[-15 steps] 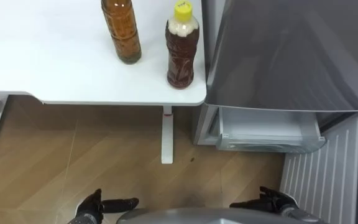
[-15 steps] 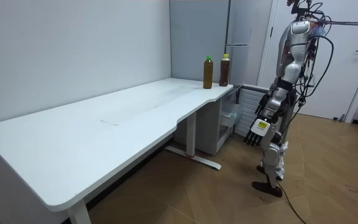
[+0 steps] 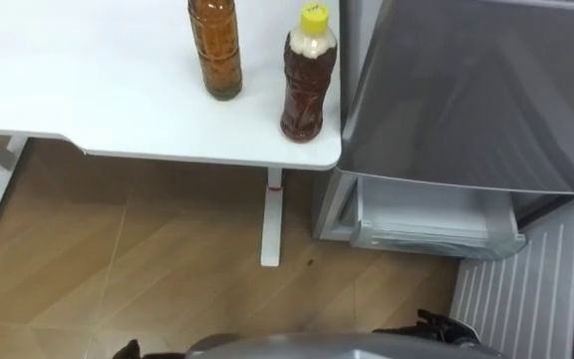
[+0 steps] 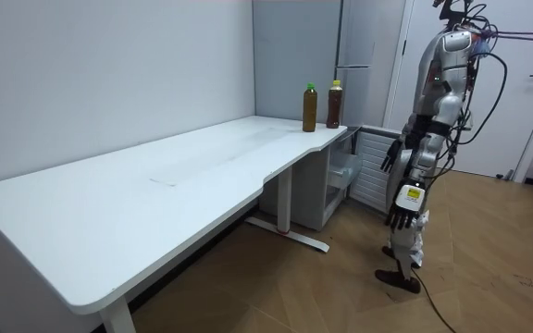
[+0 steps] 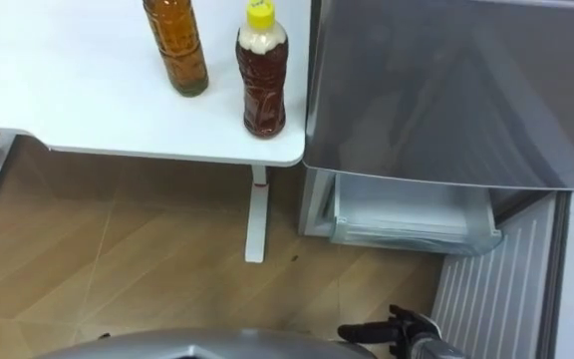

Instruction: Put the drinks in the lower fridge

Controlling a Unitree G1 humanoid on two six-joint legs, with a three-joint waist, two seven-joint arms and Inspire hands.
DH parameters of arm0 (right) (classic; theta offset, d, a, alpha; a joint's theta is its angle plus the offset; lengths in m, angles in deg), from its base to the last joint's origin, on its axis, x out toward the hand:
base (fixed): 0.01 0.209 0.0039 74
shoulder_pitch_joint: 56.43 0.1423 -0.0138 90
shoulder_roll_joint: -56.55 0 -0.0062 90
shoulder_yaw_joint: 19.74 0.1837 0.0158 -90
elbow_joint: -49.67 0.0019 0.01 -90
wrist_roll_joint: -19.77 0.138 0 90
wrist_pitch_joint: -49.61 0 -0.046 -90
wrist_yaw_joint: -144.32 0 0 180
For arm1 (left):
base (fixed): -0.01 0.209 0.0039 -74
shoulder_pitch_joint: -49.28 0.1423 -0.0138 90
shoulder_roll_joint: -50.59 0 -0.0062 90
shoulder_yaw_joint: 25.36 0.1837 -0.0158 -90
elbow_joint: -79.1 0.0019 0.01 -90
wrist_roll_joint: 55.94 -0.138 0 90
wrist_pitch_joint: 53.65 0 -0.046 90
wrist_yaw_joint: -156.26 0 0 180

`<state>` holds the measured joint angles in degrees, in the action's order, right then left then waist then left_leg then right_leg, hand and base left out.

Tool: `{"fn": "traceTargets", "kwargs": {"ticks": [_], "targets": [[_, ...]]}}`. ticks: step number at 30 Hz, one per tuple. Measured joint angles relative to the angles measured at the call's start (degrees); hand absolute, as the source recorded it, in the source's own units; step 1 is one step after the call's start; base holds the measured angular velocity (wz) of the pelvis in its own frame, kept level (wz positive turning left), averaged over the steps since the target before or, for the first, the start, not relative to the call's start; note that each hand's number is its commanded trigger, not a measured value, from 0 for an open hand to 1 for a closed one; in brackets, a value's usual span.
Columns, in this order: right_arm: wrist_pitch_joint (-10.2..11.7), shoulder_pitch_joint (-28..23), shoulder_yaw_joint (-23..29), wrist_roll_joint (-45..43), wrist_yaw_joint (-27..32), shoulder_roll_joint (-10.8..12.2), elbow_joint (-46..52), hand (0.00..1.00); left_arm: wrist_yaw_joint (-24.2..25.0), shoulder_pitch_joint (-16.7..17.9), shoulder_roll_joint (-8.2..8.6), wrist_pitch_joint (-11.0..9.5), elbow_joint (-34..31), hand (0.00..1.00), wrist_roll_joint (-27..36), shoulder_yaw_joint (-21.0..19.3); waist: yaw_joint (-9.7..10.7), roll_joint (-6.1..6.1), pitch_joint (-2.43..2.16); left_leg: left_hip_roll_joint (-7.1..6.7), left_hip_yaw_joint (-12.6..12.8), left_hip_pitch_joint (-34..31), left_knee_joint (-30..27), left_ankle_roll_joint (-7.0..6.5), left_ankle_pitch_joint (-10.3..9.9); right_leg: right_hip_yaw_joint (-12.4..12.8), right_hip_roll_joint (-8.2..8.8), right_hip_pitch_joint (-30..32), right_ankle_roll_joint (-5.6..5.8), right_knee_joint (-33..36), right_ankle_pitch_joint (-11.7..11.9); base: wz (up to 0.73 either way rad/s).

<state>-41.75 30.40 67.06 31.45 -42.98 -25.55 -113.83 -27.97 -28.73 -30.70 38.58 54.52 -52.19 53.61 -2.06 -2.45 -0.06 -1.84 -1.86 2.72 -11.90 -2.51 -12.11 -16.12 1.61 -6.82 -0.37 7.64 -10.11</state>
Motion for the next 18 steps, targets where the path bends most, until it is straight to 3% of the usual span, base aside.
{"fn": "traceTargets", "kwargs": {"ticks": [7,18], "targets": [[-0.02,0.11,-0.05,1.88,0.31,-0.01,-0.39,0.00,-3.05,-0.28,0.02,0.02,-0.34,0.00,0.72,-0.01,0.00,0.21,0.06,-0.02,-0.04,0.01,0.30,-0.03,-0.06,0.01,-0.11,-0.10,0.04,0.00,-0.21,0.01],[0.23,-0.47,0.14,5.01,0.39,-0.14,-1.27,0.00,-9.61,-1.60,-0.14,-0.22,-1.56,0.00,7.07,-1.27,0.26,0.92,0.30,-0.06,-0.29,0.94,0.48,-0.14,-0.21,0.08,-0.09,-0.77,0.10,0.02,-0.24,0.00]]}}
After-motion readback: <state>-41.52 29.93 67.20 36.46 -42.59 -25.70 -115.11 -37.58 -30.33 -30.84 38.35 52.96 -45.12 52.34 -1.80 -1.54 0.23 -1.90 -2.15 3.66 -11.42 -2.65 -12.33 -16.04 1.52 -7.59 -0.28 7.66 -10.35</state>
